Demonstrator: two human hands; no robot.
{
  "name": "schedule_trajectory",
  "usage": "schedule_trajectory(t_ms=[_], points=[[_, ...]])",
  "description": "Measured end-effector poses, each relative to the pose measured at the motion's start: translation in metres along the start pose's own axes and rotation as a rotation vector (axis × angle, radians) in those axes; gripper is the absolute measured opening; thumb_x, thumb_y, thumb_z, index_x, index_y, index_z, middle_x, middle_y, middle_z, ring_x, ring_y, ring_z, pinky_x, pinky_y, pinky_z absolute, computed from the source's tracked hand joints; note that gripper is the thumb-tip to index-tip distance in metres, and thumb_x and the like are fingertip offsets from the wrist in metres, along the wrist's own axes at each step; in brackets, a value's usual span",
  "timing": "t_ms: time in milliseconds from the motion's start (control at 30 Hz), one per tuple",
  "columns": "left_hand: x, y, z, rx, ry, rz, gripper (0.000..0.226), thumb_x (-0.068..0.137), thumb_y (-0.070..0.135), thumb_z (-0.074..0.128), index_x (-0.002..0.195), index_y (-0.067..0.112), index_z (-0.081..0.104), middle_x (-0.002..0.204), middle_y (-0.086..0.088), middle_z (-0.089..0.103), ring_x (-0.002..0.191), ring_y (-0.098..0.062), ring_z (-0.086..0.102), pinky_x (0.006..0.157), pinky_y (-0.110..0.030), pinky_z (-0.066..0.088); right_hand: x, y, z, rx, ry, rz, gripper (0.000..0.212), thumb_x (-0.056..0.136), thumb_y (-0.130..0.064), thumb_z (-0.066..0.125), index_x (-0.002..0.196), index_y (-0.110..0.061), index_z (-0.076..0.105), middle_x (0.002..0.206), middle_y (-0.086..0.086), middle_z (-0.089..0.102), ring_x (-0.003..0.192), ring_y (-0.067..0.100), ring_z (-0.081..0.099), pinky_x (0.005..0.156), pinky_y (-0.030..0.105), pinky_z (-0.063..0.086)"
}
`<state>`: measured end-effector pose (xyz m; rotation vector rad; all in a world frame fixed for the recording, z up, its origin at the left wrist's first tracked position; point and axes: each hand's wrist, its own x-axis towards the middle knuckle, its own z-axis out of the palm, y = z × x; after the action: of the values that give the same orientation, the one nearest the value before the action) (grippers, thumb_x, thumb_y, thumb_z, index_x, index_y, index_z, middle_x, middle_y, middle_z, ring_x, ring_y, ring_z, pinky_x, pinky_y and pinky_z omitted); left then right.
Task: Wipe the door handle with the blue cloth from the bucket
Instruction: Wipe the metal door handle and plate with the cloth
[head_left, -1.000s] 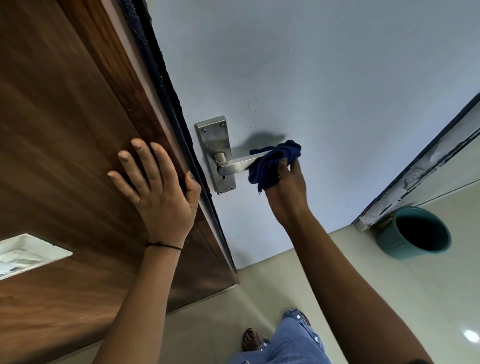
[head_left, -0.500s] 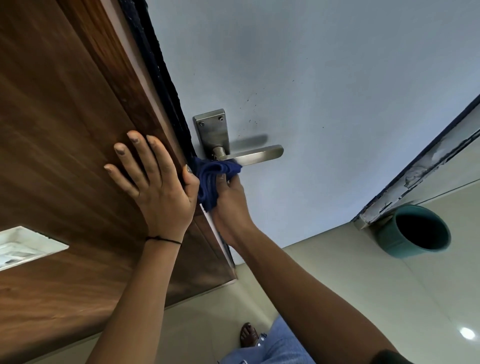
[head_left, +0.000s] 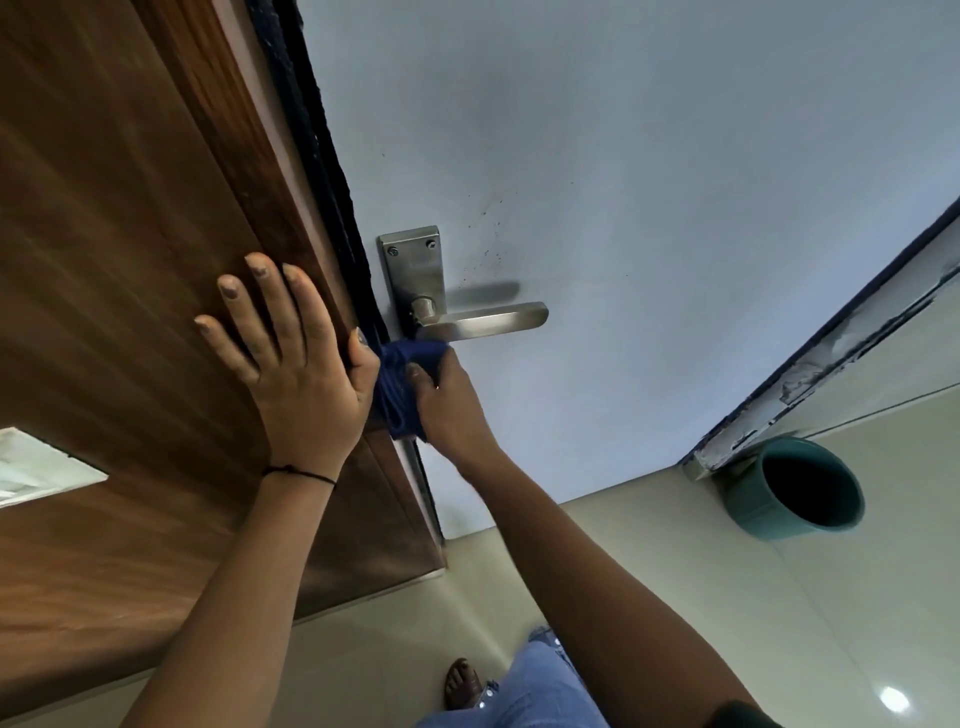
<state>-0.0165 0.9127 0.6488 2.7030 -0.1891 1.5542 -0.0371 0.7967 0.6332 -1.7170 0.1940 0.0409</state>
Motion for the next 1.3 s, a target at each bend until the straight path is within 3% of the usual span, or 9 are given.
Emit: schedule_trajectory(t_ms=[133, 267, 367, 467, 567, 867, 967, 1133, 1300], points=[[0.0, 0.002, -0.002, -0.027, -0.004, -0.007, 0.075, 0.091, 0.029, 0.044, 0.148, 0.008, 0.0, 0.144, -0.022, 0.014, 0.132, -0.044, 0.011, 0.115, -0.045, -0.012, -0.01, 0.001, -0.041, -0.367, -0.145, -0.145, 0.036, 0.092, -0.016, 0.054, 0.129, -0.015, 0.052, 0.121, 0.009, 0.065, 0.103, 0.019, 0.062, 0.082, 0.019, 0.044], [-0.001, -0.001, -0.001, -0.057, -0.01, -0.008, 0.076, 0.094, 0.033, 0.035, 0.147, 0.013, -0.015, 0.148, -0.02, 0.01, 0.139, -0.034, -0.004, 0.116, -0.046, -0.01, -0.035, -0.017, -0.076, -0.369, 0.086, -0.367, 0.044, 0.09, -0.014, 0.056, 0.132, -0.026, 0.05, 0.117, -0.003, 0.059, 0.1, 0.004, 0.054, 0.079, -0.002, 0.035], [-0.002, -0.003, 0.0, -0.062, -0.001, -0.004, 0.075, 0.095, 0.035, 0.033, 0.148, 0.015, -0.015, 0.157, -0.009, -0.019, 0.144, -0.023, -0.022, 0.116, -0.045, -0.011, -0.034, -0.034, -0.083, -0.509, 0.237, -0.526, 0.052, 0.091, -0.013, 0.054, 0.138, -0.029, 0.039, 0.126, -0.002, 0.05, 0.106, 0.006, 0.051, 0.082, 0.015, 0.042], [-0.002, -0.003, 0.0, -0.066, 0.006, 0.014, 0.073, 0.095, 0.036, 0.032, 0.148, 0.016, -0.016, 0.154, 0.0, -0.031, 0.143, -0.019, -0.025, 0.116, -0.044, -0.013, -0.014, -0.042, -0.072, -0.993, 0.278, -0.705, 0.055, 0.084, -0.012, 0.063, 0.135, -0.023, 0.044, 0.131, 0.009, 0.053, 0.106, 0.031, 0.053, 0.079, 0.039, 0.046], [-0.004, -0.004, 0.002, -0.064, 0.028, 0.015, 0.073, 0.096, 0.035, 0.033, 0.148, 0.015, -0.014, 0.154, 0.0, -0.029, 0.143, -0.02, -0.024, 0.116, -0.044, -0.012, -0.001, -0.035, -0.055, -1.401, 0.203, -0.775, 0.057, 0.075, -0.015, 0.067, 0.129, -0.02, 0.051, 0.129, 0.007, 0.058, 0.105, 0.034, 0.052, 0.078, 0.04, 0.042], [-0.005, -0.006, 0.003, -0.078, 0.039, 0.032, 0.074, 0.096, 0.035, 0.034, 0.149, 0.014, -0.012, 0.156, -0.001, -0.026, 0.144, -0.021, -0.021, 0.117, -0.045, -0.009, 0.008, -0.034, -0.03, -1.964, 0.122, -0.896, 0.044, 0.08, -0.018, 0.056, 0.122, -0.008, 0.053, 0.124, 0.014, 0.054, 0.112, 0.038, 0.043, 0.088, 0.044, 0.029], [-0.007, -0.006, 0.004, -0.062, 0.05, 0.041, 0.074, 0.096, 0.036, 0.035, 0.15, 0.013, -0.01, 0.156, -0.003, -0.024, 0.145, -0.023, -0.019, 0.117, -0.046, -0.009, 0.011, -0.043, -0.037, -1.894, 0.053, -0.914, 0.041, 0.077, -0.017, 0.053, 0.118, -0.012, 0.057, 0.122, 0.01, 0.055, 0.11, 0.036, 0.043, 0.086, 0.042, 0.029], [-0.008, -0.007, 0.006, -0.059, 0.058, 0.045, 0.073, 0.096, 0.036, 0.034, 0.15, 0.014, -0.009, 0.156, -0.002, -0.024, 0.145, -0.023, -0.019, 0.117, -0.045, -0.009, 0.016, -0.052, -0.042, -1.518, 0.036, -0.665, 0.056, 0.072, -0.023, 0.069, 0.126, -0.022, 0.053, 0.131, 0.009, 0.052, 0.107, 0.035, 0.05, 0.083, 0.043, 0.042], [-0.008, -0.007, 0.006, -0.056, 0.057, 0.048, 0.075, 0.095, 0.036, 0.037, 0.15, 0.013, -0.009, 0.157, -0.003, -0.023, 0.145, -0.022, -0.019, 0.117, -0.046, -0.009, 0.007, -0.038, -0.03, -1.822, 0.152, -0.846, 0.04, 0.079, -0.016, 0.046, 0.119, -0.012, 0.052, 0.124, 0.011, 0.055, 0.105, 0.037, 0.051, 0.081, 0.042, 0.035]])
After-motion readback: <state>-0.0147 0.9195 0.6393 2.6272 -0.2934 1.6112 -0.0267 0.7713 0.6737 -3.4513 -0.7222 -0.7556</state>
